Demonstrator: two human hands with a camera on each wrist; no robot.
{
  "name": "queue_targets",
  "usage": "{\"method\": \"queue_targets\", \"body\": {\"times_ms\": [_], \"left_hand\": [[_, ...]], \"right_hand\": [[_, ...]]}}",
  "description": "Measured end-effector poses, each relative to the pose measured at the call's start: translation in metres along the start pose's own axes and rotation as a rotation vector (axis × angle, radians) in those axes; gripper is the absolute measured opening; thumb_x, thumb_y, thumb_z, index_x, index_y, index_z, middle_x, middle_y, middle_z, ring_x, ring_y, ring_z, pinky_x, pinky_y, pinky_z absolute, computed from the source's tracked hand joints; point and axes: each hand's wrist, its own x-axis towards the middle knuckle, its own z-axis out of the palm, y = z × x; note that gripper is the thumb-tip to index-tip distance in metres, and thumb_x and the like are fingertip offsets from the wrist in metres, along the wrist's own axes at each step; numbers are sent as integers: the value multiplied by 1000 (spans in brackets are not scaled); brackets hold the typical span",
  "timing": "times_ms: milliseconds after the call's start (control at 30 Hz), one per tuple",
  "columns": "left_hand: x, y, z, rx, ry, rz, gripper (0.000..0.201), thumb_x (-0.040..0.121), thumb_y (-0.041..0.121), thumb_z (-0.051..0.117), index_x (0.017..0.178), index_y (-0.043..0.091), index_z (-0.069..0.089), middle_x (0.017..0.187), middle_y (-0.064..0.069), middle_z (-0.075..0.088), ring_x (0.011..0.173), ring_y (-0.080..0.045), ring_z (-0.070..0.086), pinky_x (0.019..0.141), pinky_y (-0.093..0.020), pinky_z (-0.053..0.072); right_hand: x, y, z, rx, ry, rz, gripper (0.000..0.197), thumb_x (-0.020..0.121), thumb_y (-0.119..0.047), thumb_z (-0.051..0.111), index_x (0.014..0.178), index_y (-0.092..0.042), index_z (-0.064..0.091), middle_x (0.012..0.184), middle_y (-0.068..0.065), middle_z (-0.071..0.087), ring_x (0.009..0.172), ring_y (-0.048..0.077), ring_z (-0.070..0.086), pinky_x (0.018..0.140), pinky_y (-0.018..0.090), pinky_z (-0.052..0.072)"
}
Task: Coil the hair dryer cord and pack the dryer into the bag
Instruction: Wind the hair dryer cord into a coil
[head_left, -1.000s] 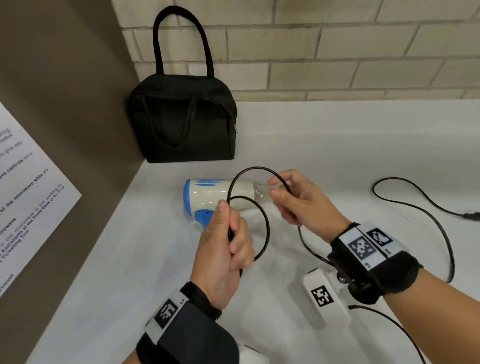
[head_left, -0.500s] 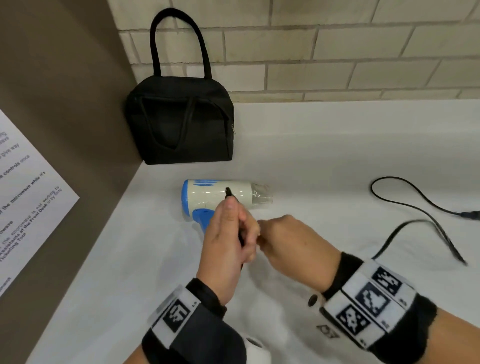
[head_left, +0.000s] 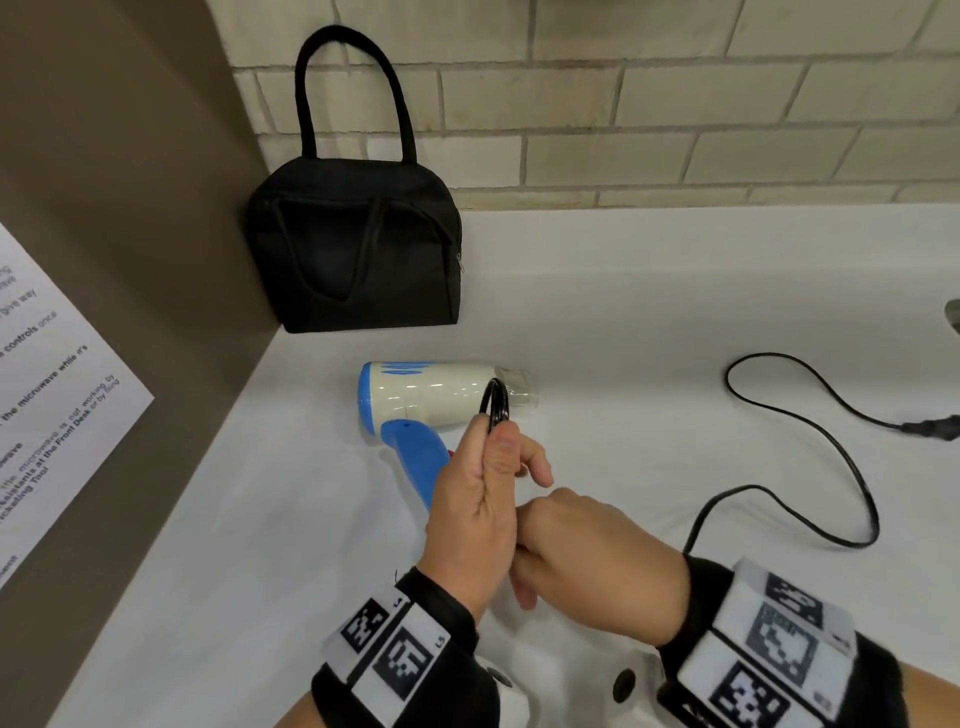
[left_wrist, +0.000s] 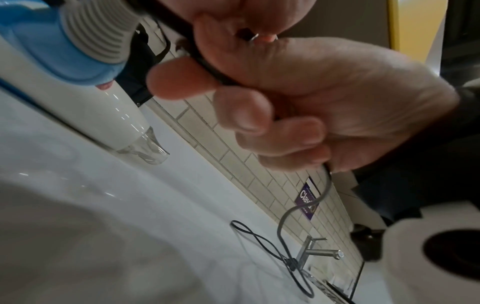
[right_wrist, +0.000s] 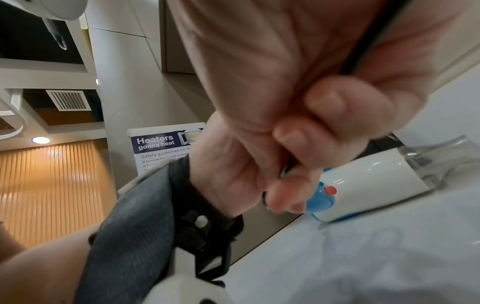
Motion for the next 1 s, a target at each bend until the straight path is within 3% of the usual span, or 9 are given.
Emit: {"method": "queue_targets", "body": {"times_ms": [67,167,267,367,533,667,767,867,1000], "left_hand": [[2,1,-1,-8,-6,-67,33,92,44,32,68,25,45,60,19,63,53,-3,57,57,-10,44],[3,4,-7,32,-26,-149,26,80,48,27,70,27,39,57,16,65,37,-6,52,39,-16,41],[3,4,-9,119,-52,-134,25,78,49,26,67,29,37,48,5,60,29,-5,44,35,-14,35],[4,2,-10,128,-110,-182,31,84,46,30,62,26,39,41,7,45,33,-6,38,37,-12,32],[5,8,-12,-17,-235,-240,45,79,49,31,70,11,52,47,9,39,43,-3,34,46,-12,31],[3,15,-16,-158,-310,-330,35,75,48,36,61,20,51,39,11,30,34,-2,23,36,-13,21],[2,12,-18,-280,-346,-452,44,83,54,39,49,26,43,38,11,26,33,-4,17,36,-13,17],[4,8,-18,-349,-352,-521,41,79,49,36,45,26,39,37,12,25,31,-4,15,37,-10,16],[7,8,-19,-458,-383,-566,41,76,53,33,45,26,35,36,12,26,30,-4,16,36,-12,16]], "right_hand": [[-3,-1,-2,-91,20,-19,29,91,-27,38,73,-19,59,92,7,66,74,21,51,71,34,44],[-9,-2,-10,-203,-12,-69,27,92,-38,38,100,-24,59,97,3,65,81,22,55,67,33,40],[-20,-3,-32,-267,15,-65,27,89,-47,40,101,-32,59,89,-7,66,84,16,57,69,31,40],[-26,3,-58,-249,96,-53,26,84,-54,43,96,-38,60,70,-17,56,69,2,45,66,26,39],[-21,17,-72,-183,261,-138,23,86,-47,42,100,-41,60,84,-24,59,78,-4,48,66,20,39],[-10,33,-66,-47,369,-198,25,85,-44,51,107,-35,56,62,-29,51,64,-15,49,60,8,36],[-2,40,-53,-9,305,-318,38,79,-62,39,111,-42,47,79,-30,48,78,-6,50,71,12,40],[8,48,-44,46,307,-348,36,80,-55,37,103,-33,53,89,-18,49,82,2,51,73,21,43],[19,51,-41,34,324,-362,43,82,-49,27,97,-19,55,65,-22,47,61,-7,48,61,13,37]]}}
